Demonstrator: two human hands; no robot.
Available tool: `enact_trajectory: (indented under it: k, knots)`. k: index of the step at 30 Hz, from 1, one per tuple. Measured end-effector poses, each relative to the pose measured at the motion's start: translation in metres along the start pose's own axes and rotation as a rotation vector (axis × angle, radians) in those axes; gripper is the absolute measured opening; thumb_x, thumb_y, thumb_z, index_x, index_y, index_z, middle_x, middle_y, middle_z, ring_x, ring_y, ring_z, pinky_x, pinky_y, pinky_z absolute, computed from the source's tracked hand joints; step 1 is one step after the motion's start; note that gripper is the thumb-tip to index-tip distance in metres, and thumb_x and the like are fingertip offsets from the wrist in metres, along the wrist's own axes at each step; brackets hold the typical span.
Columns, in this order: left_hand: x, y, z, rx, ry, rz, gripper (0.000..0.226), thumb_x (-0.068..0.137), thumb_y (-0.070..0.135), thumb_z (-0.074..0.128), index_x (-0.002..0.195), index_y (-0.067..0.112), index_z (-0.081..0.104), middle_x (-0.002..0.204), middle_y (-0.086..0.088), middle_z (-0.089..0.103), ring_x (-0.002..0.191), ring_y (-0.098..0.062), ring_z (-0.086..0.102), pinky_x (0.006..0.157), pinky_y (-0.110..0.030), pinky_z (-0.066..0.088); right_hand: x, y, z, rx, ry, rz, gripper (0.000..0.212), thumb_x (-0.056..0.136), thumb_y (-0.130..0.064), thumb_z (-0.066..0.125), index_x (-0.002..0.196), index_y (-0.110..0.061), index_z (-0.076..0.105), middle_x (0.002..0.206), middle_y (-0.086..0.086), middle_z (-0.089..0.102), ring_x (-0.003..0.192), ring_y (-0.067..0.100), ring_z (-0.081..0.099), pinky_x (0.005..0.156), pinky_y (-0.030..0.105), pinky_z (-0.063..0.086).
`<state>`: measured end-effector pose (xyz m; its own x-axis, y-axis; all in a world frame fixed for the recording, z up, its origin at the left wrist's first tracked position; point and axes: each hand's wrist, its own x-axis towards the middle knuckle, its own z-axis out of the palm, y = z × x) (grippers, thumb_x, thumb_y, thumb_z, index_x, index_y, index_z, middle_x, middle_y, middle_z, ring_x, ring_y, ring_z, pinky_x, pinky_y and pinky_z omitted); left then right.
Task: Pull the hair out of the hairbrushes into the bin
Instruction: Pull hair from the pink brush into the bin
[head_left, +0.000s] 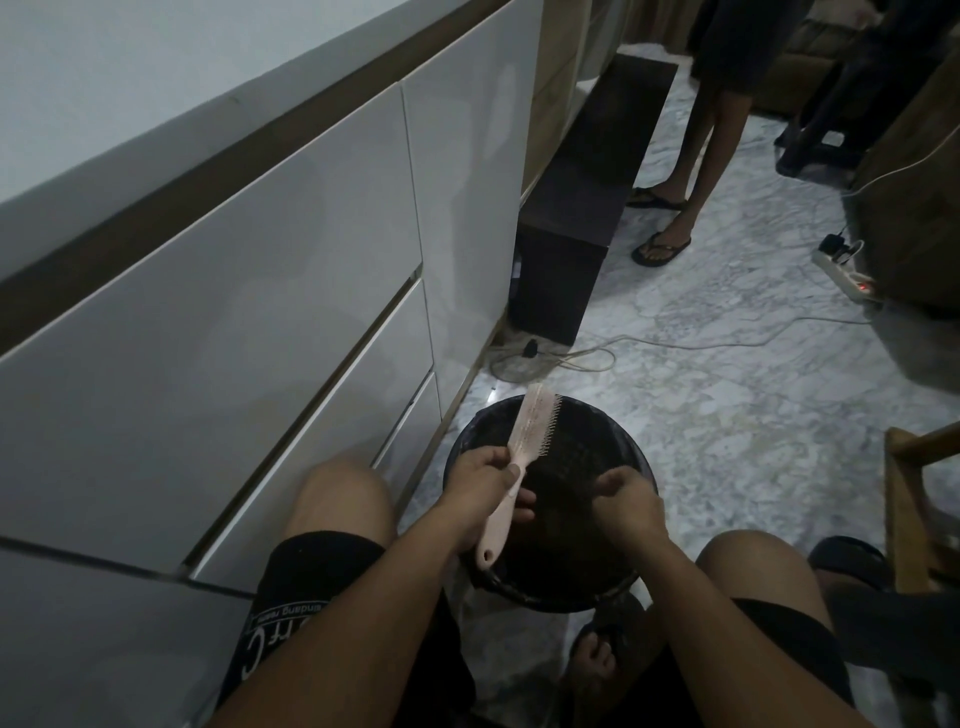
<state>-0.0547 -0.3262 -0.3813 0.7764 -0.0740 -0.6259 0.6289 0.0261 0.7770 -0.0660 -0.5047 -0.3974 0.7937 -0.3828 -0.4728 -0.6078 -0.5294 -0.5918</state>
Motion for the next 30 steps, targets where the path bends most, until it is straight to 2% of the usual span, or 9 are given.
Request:
enact_trajectory:
  k: [2,5,9,12,14,17,22,27,30]
  knots:
    - [-0.002,0.001,0.000,0.006,0.001,-0.002,0.029,0.100,0.004,0.050,0.127,0.006,0.059,0.119,-0.018,0.062,0.085,-0.026,0.069,0.071,-0.041,0.062,-0.002,-0.001,0.004,-0.061,-0.092,-0.052,0.043,0.080,0.000,0.060,0.120,-0.016,0.058,0.122,0.009,0.062,0.113,0.027,0.058,0.091,0.035,0.047]
    - [-0.005,0.001,0.001,0.033,-0.007,0.001,0.028,0.100,0.004,0.050,0.125,0.008,0.061,0.114,-0.014,0.063,0.085,-0.024,0.069,0.067,-0.036,0.062,-0.007,-0.008,0.004,-0.084,-0.097,-0.132,0.067,0.075,0.000,0.063,0.137,-0.017,0.046,0.140,0.007,0.050,0.125,0.026,0.051,0.102,0.041,0.046]
    - [-0.005,0.001,0.003,0.074,-0.016,0.028,0.025,0.100,0.004,0.049,0.121,0.011,0.061,0.108,-0.013,0.064,0.078,-0.021,0.067,0.063,-0.033,0.059,-0.009,-0.029,-0.005,0.112,-0.110,-0.291,0.076,0.076,0.000,0.064,0.145,-0.017,0.036,0.140,0.001,0.048,0.129,0.022,0.048,0.105,0.041,0.044]
    - [-0.005,-0.001,0.004,0.134,0.002,0.087,0.022,0.099,0.004,0.052,0.115,0.015,0.063,0.100,-0.005,0.067,0.074,-0.017,0.065,0.062,-0.029,0.056,-0.008,-0.042,-0.004,0.390,-0.314,-0.263,0.067,0.077,0.001,0.062,0.137,-0.020,0.044,0.132,-0.004,0.059,0.110,0.017,0.064,0.082,0.036,0.057]
    - [-0.005,-0.004,0.002,0.201,0.035,0.147,0.026,0.098,0.006,0.054,0.119,0.015,0.064,0.099,-0.002,0.069,0.071,-0.013,0.063,0.060,-0.026,0.053,-0.009,-0.046,-0.003,0.380,-0.340,-0.202,0.045,0.080,-0.001,0.060,0.123,-0.015,0.056,0.109,0.002,0.070,0.087,0.016,0.070,0.064,0.031,0.055]
    - [-0.005,-0.006,0.001,0.250,0.076,0.194,0.029,0.098,0.007,0.054,0.124,0.015,0.063,0.099,-0.003,0.070,0.069,-0.011,0.061,0.058,-0.024,0.051,-0.015,-0.048,-0.002,0.292,-0.334,-0.206,0.016,0.089,-0.002,0.055,0.095,-0.005,0.070,0.076,0.006,0.068,0.059,0.014,0.057,0.052,0.026,0.045]
    - [-0.006,-0.004,0.001,0.222,0.100,0.179,0.031,0.098,0.008,0.054,0.127,0.015,0.062,0.110,-0.002,0.068,0.072,-0.011,0.063,0.056,-0.020,0.051,-0.013,-0.041,-0.009,0.196,-0.304,-0.159,0.020,0.096,-0.009,0.051,0.091,-0.006,0.071,0.076,0.008,0.060,0.071,0.016,0.057,0.060,0.023,0.050]
    - [-0.004,-0.001,-0.002,0.184,0.120,0.151,0.039,0.099,0.007,0.052,0.138,0.010,0.055,0.123,-0.013,0.065,0.077,-0.016,0.067,0.058,-0.023,0.054,-0.002,-0.033,-0.014,0.341,-0.149,-0.032,0.021,0.096,-0.005,0.050,0.087,-0.004,0.068,0.071,0.008,0.057,0.071,0.019,0.058,0.067,0.032,0.057]
    - [-0.004,-0.001,-0.002,0.175,0.100,0.142,0.039,0.098,0.004,0.052,0.137,0.007,0.055,0.120,-0.016,0.066,0.075,-0.017,0.068,0.060,-0.027,0.058,0.006,-0.027,-0.014,0.110,0.001,-0.028,0.020,0.092,-0.008,0.054,0.085,-0.010,0.072,0.082,0.008,0.068,0.081,0.025,0.065,0.080,0.041,0.058]
